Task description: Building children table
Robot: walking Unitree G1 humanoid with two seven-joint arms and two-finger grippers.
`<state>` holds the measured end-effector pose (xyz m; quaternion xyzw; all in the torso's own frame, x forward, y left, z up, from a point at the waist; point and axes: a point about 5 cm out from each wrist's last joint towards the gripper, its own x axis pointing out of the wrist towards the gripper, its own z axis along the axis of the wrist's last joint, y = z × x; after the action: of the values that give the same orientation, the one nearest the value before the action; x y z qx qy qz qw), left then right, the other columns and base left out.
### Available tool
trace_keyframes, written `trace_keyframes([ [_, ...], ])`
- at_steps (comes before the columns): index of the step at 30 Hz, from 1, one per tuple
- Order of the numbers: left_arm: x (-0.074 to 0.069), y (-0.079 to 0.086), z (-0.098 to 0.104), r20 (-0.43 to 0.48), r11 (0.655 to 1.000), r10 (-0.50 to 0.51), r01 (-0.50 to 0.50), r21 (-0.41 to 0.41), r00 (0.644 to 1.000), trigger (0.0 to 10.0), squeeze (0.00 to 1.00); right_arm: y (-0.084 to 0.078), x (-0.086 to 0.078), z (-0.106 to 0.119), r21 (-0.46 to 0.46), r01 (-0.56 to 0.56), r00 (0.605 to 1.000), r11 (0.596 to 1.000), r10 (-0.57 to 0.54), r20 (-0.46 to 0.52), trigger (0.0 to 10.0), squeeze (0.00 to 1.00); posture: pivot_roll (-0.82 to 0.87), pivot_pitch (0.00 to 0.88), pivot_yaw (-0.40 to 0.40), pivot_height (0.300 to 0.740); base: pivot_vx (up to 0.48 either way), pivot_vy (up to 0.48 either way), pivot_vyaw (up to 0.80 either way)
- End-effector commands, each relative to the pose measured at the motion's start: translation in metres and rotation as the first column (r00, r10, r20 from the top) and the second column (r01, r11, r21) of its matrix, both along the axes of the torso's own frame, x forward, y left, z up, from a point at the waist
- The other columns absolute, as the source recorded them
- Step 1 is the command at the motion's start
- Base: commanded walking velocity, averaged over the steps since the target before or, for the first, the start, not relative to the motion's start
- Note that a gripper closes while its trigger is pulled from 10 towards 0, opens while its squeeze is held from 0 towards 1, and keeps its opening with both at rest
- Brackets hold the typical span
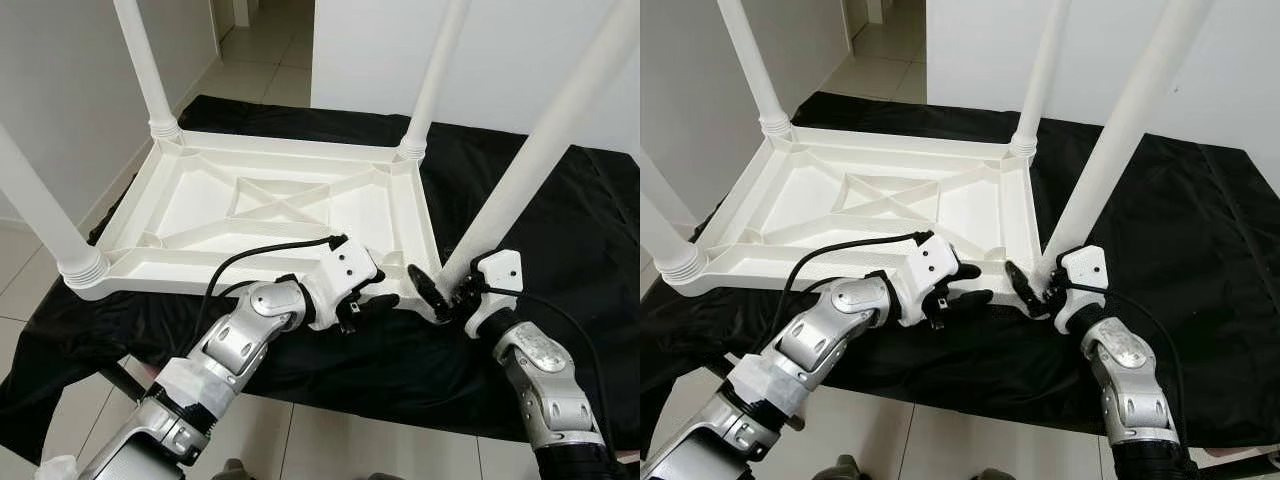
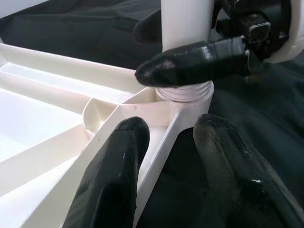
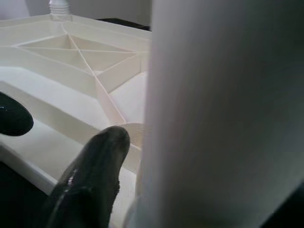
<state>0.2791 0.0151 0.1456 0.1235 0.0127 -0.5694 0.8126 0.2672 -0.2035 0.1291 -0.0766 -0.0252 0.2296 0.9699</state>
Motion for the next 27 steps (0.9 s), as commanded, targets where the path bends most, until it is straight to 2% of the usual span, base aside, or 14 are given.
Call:
trace_keyframes([
  [1, -0.005, 0.0, -0.001, -0.026, 0.998, -0.068, 0.068, 0.007, 0.997, 10.0, 0.0, 0.004, -0.002, -0.008, 0.007, -0.049, 0.998, 0.999, 0.049, -0.036, 0.0, 0.0, 0.05, 0.0, -0.019, 0.74, 0.0, 0.0, 0.0],
  [12, -0.005, 0.0, -0.001, -0.029, 0.997, -0.073, 0.073, 0.007, 0.997, 10.0, 0.0, 0.001, -0.006, -0.013, 0.026, -0.043, 0.998, 0.999, 0.044, -0.042, 0.0, 0.0, 0.04, 0.0, -0.011, 0.74, 0.0, 0.0, 0.0],
  [13, -0.005, -0.001, -0.001, -0.03, 0.997, -0.076, 0.076, 0.008, 0.997, 10.0, 0.0, 0.002, -0.007, -0.013, 0.052, -0.022, 0.999, 0.998, 0.024, -0.044, 10.0, 0.0, 0.04, 0.0, -0.008, 0.74, 0.0, 0.0, 0.0],
  [21, -0.005, -0.001, -0.001, -0.032, 0.997, -0.079, 0.08, 0.01, 0.996, 10.0, 0.0, 0.007, -0.007, -0.012, 0.08, 0.086, 0.996, 0.993, -0.084, -0.032, 10.0, 0.0, 0.04, 0.0, -0.005, 0.74, 0.0, 0.0, 0.0],
  [22, -0.005, -0.001, 0.0, -0.032, 0.997, -0.079, 0.08, 0.01, 0.996, 10.0, 0.0, 0.008, -0.005, -0.013, 0.078, 0.142, 0.99, 0.987, -0.139, -0.04, 10.0, 0.0, 0.04, 0.0, -0.005, 0.74, 0.0, 0.0, 0.0],
  [23, -0.005, -0.001, 0.0, -0.032, 0.997, -0.079, 0.08, 0.01, 0.996, 10.0, 0.0, 0.008, -0.005, -0.013, 0.078, 0.142, 0.99, 0.987, -0.139, -0.04, 10.0, 0.0, 0.04, 0.0, -0.005, 0.74, 0.0, 0.0, 0.0],
  [25, -0.004, -0.001, 0.0, -0.032, 0.997, -0.078, 0.078, 0.01, 0.996, 10.0, 0.0, 0.012, -0.005, -0.016, 0.088, 0.252, 0.967, 0.964, -0.248, -0.052, 10.0, 0.0, 0.04, 0.0, -0.008, 0.74, 0.0, 0.0, 0.0],
  [27, -0.004, -0.001, 0.0, -0.032, 0.997, -0.078, 0.078, 0.01, 0.996, 10.0, 0.0, 0.012, -0.005, -0.016, 0.088, 0.252, 0.967, 0.964, -0.248, -0.052, 10.0, 0.0, 0.04, 0.0, -0.008, 0.74, 0.0, 0.0, 0.0],
])
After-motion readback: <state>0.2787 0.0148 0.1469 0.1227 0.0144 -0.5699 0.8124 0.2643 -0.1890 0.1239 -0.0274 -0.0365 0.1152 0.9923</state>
